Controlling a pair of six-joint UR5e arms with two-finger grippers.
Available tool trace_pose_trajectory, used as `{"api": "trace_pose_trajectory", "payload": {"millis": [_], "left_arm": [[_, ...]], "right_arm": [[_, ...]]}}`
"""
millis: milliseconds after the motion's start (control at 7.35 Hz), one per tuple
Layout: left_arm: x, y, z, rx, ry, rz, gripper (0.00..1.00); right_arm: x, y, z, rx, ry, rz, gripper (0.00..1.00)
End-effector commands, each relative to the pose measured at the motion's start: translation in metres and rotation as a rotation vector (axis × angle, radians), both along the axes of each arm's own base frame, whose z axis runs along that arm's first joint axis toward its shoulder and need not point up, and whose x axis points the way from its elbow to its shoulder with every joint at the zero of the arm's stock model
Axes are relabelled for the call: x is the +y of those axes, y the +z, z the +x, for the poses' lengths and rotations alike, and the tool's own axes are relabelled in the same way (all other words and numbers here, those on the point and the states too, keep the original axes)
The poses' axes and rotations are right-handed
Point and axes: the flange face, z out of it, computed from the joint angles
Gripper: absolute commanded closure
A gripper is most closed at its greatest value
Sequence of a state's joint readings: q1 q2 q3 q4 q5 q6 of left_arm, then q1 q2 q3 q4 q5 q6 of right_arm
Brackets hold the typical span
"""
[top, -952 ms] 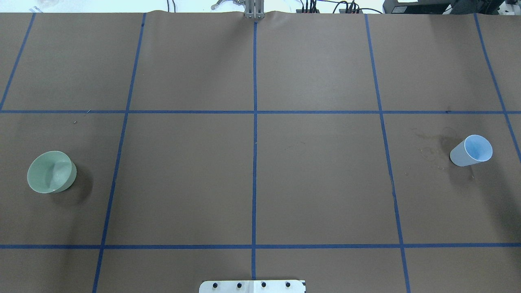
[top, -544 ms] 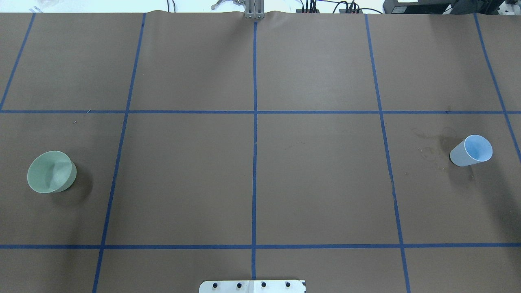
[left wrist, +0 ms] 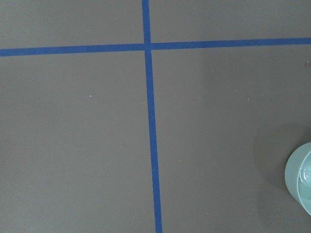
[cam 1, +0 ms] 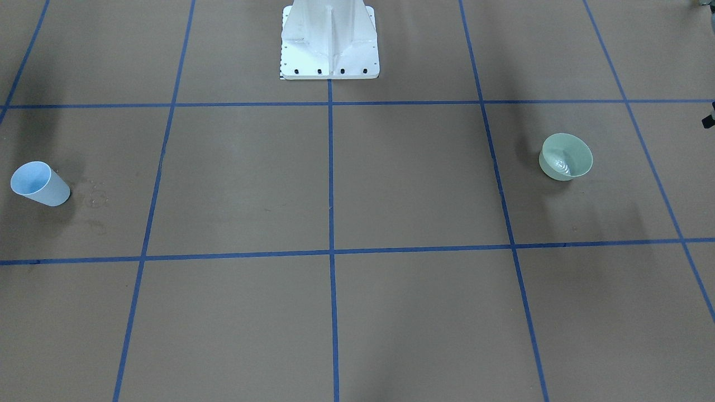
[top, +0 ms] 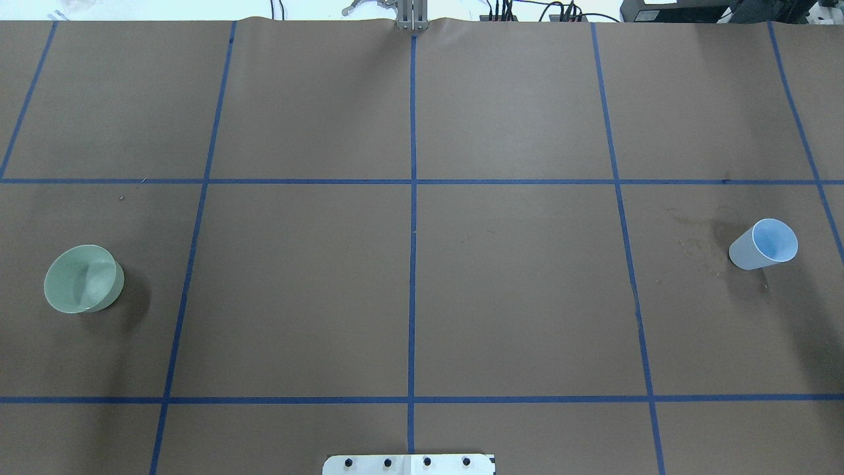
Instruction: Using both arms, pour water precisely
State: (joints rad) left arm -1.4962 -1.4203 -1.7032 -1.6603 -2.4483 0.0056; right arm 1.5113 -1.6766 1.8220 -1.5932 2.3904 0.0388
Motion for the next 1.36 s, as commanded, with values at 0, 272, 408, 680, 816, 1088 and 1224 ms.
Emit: {"api": "trace_pose_trajectory", "payload": {"millis": [0,272,408,680,816,1088,1224], "left_arm": [[-0.007,-0.009,0.038,0.003,0.043,-0.007,0.00],[-0.018,-0.032,0.113,0.024,0.045,-0.022,0.00],[-0.012,-0.038,0.143,0.036,0.081,-0.010,0.00],[-0.010,-0.037,0.170,0.037,0.131,-0.015,0.00],[-0.008,-0.037,0.189,0.037,0.168,-0.014,0.00],[-0.015,-0.037,0.214,0.037,0.202,-0.021,0.00],[-0.015,-0.038,0.226,0.035,0.211,-0.033,0.01]], "right_arm": [[0.007,0.006,0.000,-0.003,-0.008,0.018,0.01],[0.009,0.006,0.000,-0.006,-0.002,0.029,0.01],[0.009,0.006,0.000,-0.006,-0.002,0.029,0.01],[0.009,0.007,0.000,-0.006,-0.001,0.026,0.01],[0.009,0.007,0.000,-0.006,-0.001,0.026,0.01],[0.009,0.008,-0.001,-0.006,-0.003,0.024,0.01],[0.009,0.008,-0.001,-0.005,-0.004,0.023,0.01]]}}
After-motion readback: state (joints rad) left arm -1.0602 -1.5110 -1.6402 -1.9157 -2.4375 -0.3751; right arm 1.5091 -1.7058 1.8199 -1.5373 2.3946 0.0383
